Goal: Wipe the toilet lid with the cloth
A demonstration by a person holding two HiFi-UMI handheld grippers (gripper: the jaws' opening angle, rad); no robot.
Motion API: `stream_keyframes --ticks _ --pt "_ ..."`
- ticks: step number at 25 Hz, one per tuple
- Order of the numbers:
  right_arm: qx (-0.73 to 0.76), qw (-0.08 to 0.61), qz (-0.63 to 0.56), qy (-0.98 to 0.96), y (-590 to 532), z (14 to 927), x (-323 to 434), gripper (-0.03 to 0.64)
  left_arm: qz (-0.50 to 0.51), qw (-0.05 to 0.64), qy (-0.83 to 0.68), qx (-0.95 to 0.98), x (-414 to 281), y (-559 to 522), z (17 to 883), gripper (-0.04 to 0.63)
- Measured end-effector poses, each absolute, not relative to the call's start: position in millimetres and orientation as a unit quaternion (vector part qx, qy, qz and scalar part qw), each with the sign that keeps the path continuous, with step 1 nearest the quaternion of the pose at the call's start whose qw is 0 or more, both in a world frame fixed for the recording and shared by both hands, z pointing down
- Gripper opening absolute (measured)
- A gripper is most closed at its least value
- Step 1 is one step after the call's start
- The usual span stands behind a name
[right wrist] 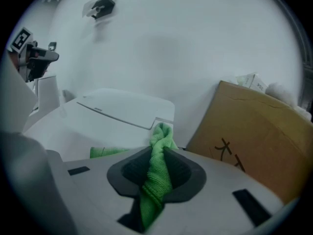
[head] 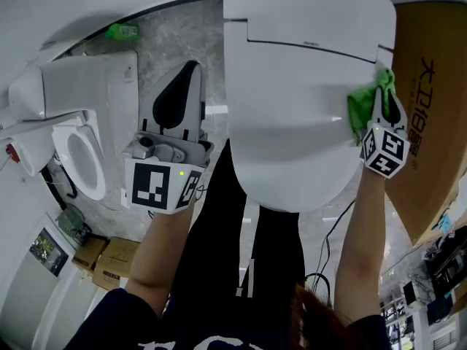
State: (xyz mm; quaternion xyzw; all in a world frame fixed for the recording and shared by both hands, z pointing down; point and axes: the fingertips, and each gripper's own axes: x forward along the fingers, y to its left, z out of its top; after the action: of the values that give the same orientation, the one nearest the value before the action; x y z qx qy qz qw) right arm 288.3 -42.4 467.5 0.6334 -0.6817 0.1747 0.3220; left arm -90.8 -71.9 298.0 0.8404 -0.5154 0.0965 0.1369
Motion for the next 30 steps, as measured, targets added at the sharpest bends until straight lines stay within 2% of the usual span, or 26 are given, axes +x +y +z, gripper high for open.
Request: stream_keyframes --ticks 8,15,30 --pt "0.659 0.317 0.203 -0.651 -35.7 468.7 293.4 0.081 0.097 0.136 -0.521 0.837 -103.4 -70.7 299.7 0.021" --pt "0.638 0.317 0.199 -0.673 -36.1 469.0 260.9 0.081 0.091 0.139 -0.525 0.834 -107.8 -72.2 301.6 0.021" --pt "0.497 0.336 0.157 -0.785 -43.6 461.9 87.9 0.081 0.089 0.141 -0.539 0.826 -124.9 -69.6 300.9 0.021"
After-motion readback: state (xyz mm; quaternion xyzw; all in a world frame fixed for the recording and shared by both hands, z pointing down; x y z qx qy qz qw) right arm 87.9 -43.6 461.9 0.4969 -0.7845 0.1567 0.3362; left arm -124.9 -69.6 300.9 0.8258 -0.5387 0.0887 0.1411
